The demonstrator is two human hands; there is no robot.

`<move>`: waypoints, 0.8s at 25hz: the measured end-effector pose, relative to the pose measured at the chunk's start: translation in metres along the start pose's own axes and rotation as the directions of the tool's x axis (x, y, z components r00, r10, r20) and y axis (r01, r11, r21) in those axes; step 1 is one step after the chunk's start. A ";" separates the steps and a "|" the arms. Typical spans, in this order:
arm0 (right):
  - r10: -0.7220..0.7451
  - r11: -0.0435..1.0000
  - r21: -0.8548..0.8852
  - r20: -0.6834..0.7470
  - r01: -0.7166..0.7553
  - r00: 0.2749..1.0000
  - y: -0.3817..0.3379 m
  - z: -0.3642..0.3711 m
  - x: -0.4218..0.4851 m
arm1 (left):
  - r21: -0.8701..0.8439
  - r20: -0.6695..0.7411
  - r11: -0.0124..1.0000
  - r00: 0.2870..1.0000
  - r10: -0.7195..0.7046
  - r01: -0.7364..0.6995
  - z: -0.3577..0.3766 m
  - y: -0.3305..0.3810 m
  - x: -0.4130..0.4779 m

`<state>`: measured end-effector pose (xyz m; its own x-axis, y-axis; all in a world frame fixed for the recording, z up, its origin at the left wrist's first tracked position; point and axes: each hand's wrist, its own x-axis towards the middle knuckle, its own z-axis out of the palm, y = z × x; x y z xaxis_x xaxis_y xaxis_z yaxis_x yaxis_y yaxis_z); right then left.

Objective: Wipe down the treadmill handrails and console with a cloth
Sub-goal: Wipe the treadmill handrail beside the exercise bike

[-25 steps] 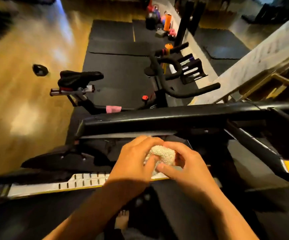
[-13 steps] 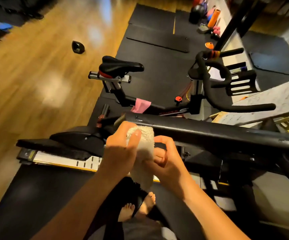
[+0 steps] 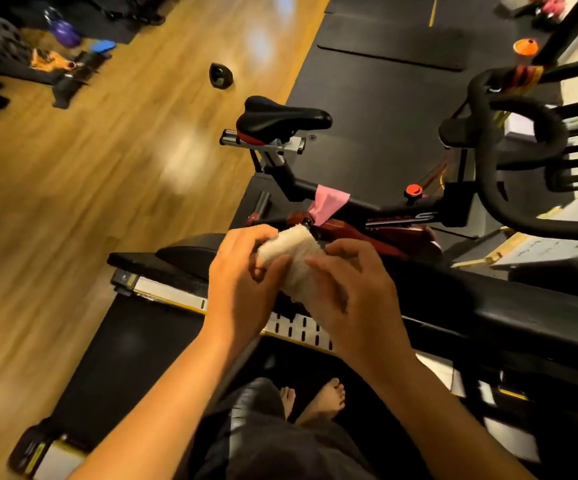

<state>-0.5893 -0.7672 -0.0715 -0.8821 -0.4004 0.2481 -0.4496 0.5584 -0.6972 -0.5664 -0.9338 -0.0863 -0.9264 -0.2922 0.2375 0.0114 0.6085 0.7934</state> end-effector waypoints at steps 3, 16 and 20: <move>-0.029 0.915 -0.398 0.083 0.060 0.996 0.019 0.011 0.011 | 0.294 0.110 0.947 0.989 0.100 -0.129 0.012 -0.012 0.016; 0.034 0.761 -0.647 -0.033 -0.047 0.999 -0.010 0.119 0.023 | 0.053 0.457 0.847 0.767 0.450 -0.529 -0.019 -0.108 0.063; 0.104 0.703 -0.705 -0.022 -0.090 0.994 -0.020 0.120 0.025 | -0.098 0.508 0.856 0.714 0.482 -0.508 -0.019 -0.117 0.079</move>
<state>-0.5858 -0.8757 -0.1315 -0.9272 -0.3235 0.1889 -0.3362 0.9410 -0.0384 -0.6341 -1.0416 -0.1497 -0.8470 0.4594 0.2676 0.5174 0.5966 0.6135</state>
